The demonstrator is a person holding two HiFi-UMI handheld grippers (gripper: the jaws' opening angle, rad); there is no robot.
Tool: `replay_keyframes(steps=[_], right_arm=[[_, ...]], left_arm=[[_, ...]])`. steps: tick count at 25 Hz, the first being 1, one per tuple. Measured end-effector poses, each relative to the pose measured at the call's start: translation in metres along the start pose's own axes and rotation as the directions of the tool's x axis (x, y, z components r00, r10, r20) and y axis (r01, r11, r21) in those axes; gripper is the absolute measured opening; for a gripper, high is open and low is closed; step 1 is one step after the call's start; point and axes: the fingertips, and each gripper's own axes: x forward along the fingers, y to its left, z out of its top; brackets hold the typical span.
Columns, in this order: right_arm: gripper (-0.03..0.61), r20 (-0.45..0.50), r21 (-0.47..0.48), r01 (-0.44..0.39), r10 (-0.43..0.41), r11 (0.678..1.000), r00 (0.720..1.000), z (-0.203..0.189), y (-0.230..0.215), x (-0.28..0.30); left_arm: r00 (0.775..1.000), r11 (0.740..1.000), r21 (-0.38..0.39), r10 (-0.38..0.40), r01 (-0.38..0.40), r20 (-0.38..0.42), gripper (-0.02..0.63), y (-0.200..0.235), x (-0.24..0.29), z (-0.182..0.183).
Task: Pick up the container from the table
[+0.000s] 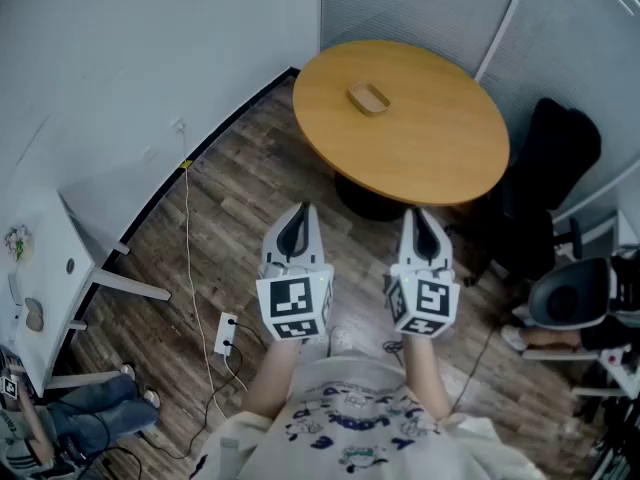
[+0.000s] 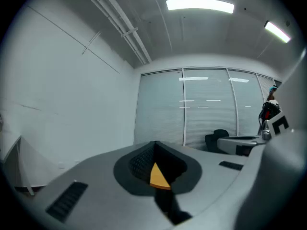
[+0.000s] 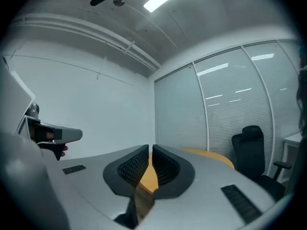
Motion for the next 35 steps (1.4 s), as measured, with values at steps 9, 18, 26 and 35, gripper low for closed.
replay_keyframes(steps=[9, 18, 26, 35], right_arm=[[0.025, -0.006, -0.012, -0.005, 0.005, 1.000, 1.000, 0.002, 0.014, 0.004], [0.025, -0.028, 0.018, -0.013, 0.013, 1.000, 1.000, 0.000, 0.005, 0.016], [0.025, -0.044, 0.028, -0.026, 0.028, 0.999, 0.999, -0.019, -0.020, 0.031], [0.025, -0.077, 0.045, -0.041, 0.045, 0.998, 0.996, -0.033, -0.032, 0.054]], left_arm=[[1.000, 1.000, 0.001, -0.003, 0.003, -0.006, 0.002, 0.011, 0.000, 0.000], [1.000, 1.000, -0.003, 0.014, -0.014, -0.015, 0.002, 0.009, 0.014, -0.003], [0.999, 0.999, -0.013, 0.041, -0.041, -0.031, 0.002, -0.001, 0.029, -0.015], [0.997, 0.998, -0.015, 0.054, -0.055, -0.062, 0.002, -0.006, 0.050, -0.026]])
